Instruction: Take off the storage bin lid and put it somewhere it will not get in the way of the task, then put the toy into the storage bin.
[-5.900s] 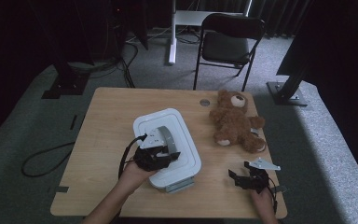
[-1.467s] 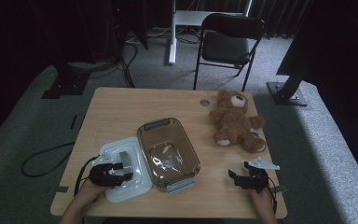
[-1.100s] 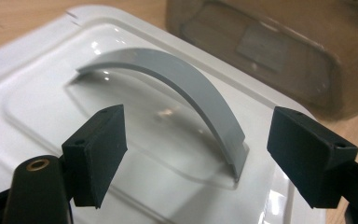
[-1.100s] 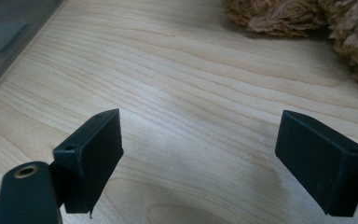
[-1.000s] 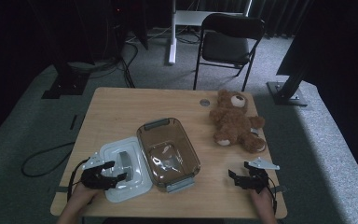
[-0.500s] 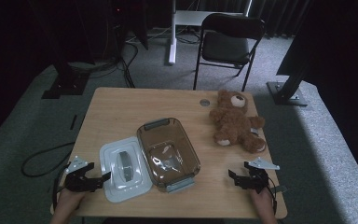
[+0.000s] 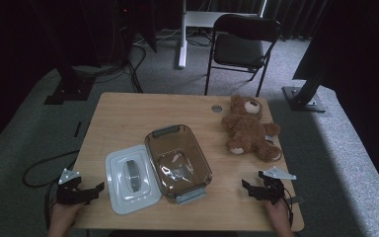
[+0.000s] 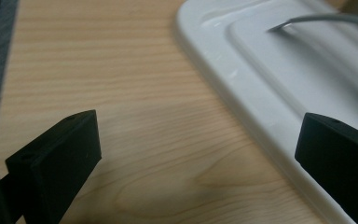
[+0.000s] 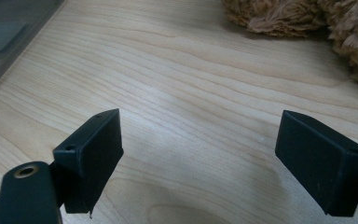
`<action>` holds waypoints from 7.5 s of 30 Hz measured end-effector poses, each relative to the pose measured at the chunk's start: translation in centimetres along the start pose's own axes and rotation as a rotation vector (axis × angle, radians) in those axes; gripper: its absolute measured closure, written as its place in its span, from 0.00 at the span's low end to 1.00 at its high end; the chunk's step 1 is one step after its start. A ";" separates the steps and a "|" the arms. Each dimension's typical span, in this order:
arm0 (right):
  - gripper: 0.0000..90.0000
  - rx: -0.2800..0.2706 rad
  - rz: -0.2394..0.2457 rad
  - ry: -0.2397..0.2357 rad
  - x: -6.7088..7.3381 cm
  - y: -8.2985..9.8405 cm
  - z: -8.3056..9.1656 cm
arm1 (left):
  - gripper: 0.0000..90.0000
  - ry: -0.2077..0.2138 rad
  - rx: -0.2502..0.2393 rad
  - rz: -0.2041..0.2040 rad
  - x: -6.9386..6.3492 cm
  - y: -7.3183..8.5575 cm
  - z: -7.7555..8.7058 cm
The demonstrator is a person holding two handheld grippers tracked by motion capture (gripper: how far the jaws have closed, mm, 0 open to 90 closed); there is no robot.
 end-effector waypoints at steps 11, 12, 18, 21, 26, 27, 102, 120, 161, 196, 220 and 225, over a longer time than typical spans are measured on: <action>0.16 -0.009 -0.003 0.001 0.0 0.0 0.1 | 0.01 -0.113 0.053 0.010 0.3 0.2 -0.6; 0.16 -0.011 -0.004 0.001 -0.1 0.0 0.1 | 0.01 -0.121 0.061 0.012 0.4 0.3 -0.7; 0.16 -0.011 -0.005 0.006 0.0 0.0 0.1 | 0.01 -0.178 0.061 -0.004 0.2 0.5 -1.0; 0.16 -0.015 -0.008 0.006 -0.1 0.1 0.1 | 0.01 -0.183 0.051 0.000 0.1 0.6 -1.1; 0.16 -0.012 -0.010 0.007 -0.1 0.0 0.1 | 0.01 -0.182 0.050 -0.002 -0.2 0.5 -1.3; 0.16 -0.013 -0.009 0.008 -0.1 0.0 0.1 | 0.01 -0.179 0.050 -0.004 -0.4 0.5 -1.3; 0.15 -0.105 -0.188 0.220 -6.1 -14.8 -3.5 | 0.01 -0.153 0.054 -0.037 -1.7 -0.3 -2.2; 0.13 -0.004 -0.217 0.178 -5.7 -15.2 -6.9 | 0.01 -0.153 0.054 -0.037 -1.7 -0.3 -2.2; 0.73 0.000 -0.247 0.204 -5.7 -15.0 -5.7 | 0.01 -0.153 0.054 -0.037 -1.7 -0.3 -2.2; 0.74 -0.163 -0.127 0.196 -0.1 -16.3 3.7 | 0.01 -0.153 0.053 -0.036 -1.7 -0.3 -2.2; 0.73 -0.276 0.007 0.041 8.5 -18.3 8.4 | 0.01 -0.153 0.053 -0.037 -1.7 -0.3 -2.2; 0.73 -0.293 0.027 0.009 10.4 -18.1 8.2 | 0.01 -0.153 0.052 -0.036 -1.7 -0.3 -2.2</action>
Point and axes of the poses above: each handheld gripper's, and its own axes: z roughly backward along the jaws, y roughly out of its underside, x roughly to its left, the point moved 1 cm from there along -z, roughly forward along the jaws, and after that the axes turned 6 degrees about x, right-handed, at the moved point
